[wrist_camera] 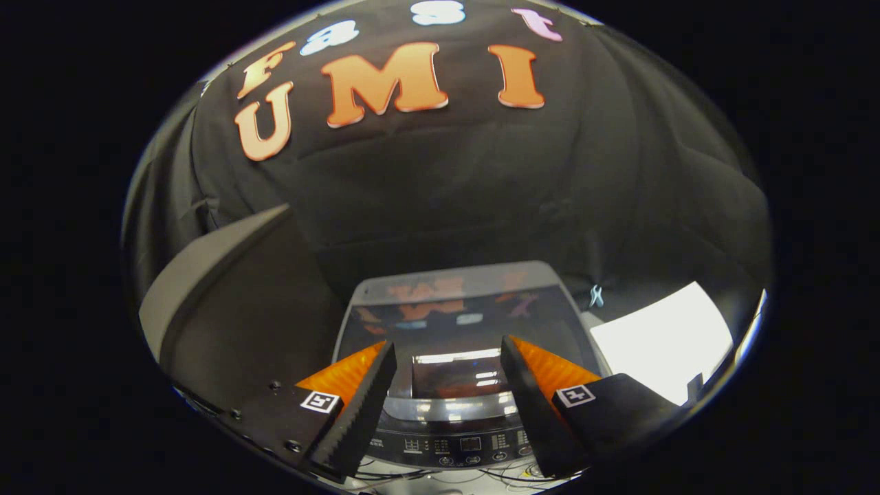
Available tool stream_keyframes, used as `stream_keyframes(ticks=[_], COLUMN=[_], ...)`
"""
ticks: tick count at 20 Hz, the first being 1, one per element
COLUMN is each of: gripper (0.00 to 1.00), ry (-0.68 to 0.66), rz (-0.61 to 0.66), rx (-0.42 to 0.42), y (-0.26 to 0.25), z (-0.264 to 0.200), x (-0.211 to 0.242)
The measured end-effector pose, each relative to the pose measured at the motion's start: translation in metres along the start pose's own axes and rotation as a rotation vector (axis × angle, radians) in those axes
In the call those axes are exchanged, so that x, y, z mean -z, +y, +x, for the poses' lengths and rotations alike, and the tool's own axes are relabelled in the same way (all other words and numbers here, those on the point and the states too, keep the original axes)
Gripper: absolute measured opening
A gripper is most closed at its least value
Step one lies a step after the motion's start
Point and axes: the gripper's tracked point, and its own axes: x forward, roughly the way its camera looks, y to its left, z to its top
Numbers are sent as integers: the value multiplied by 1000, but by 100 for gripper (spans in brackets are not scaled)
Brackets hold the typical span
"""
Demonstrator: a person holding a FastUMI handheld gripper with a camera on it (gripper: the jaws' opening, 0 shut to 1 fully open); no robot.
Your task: Put the clothes into the washing machine and then close the washing machine lid.
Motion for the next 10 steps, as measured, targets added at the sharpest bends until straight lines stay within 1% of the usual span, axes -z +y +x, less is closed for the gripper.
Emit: stream_keyframes(ticks=[3, 6, 7, 10], gripper=[98, 98, 98, 98], ry=[-124, -210, -233, -309], rz=[-14, -26, -24, -32], rx=[-15, -21, -31, -22], y=[14, 24, 28, 27], z=[-50, -94, -109, -151], x=[-61, -104, -115, -144])
